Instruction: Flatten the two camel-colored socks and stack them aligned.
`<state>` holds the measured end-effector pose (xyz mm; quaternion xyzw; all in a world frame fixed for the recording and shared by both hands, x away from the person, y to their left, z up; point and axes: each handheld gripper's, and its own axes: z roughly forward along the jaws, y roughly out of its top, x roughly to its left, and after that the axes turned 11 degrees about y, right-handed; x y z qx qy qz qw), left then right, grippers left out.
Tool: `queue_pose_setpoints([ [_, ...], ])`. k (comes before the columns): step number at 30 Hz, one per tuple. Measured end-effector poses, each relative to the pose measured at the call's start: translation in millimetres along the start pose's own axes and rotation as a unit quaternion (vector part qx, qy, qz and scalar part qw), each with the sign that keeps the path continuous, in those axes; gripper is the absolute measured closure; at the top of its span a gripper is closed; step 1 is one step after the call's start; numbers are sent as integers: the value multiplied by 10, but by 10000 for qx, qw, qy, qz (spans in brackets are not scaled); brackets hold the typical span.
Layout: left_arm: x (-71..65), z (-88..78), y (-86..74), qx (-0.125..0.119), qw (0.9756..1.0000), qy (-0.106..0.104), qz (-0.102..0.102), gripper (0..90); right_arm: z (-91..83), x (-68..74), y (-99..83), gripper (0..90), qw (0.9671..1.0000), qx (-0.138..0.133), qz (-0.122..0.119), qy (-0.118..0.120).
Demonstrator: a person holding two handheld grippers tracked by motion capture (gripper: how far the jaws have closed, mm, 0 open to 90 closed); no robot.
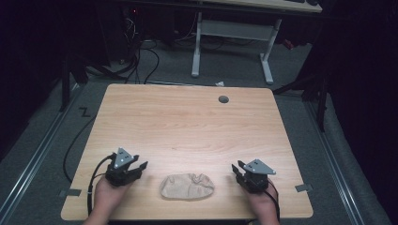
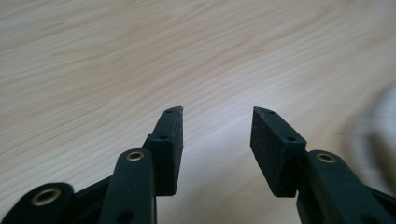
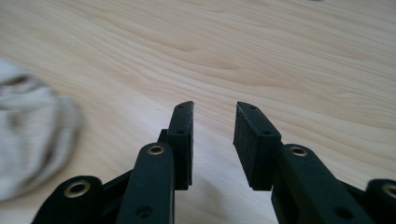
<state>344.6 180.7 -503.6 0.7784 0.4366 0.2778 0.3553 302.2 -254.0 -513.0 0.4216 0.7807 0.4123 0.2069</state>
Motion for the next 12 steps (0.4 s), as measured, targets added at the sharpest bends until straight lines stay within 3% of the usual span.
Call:
queue_pose_setpoints([
  [1, 102, 37, -27, 91, 9998, 89, -139, 545, 0, 0, 0, 674, 10000, 0, 0, 0],
  [4, 345, 84, -100, 227, 9970, 101, -737, 551, -2, -164, -49, 671, 9997, 42, 211, -138],
  [6, 391, 56, -105, 191, 9965, 141, -798, 553, -8, -243, -80, 670, 9992, 52, 340, -180],
  [8, 385, 35, -106, 167, 9970, 175, -735, 556, -5, -280, -87, 672, 9988, 77, 457, -173],
  [12, 352, -7, -121, 199, 9979, 156, -603, 558, 49, -240, -46, 672, 9990, 127, 414, -76],
])
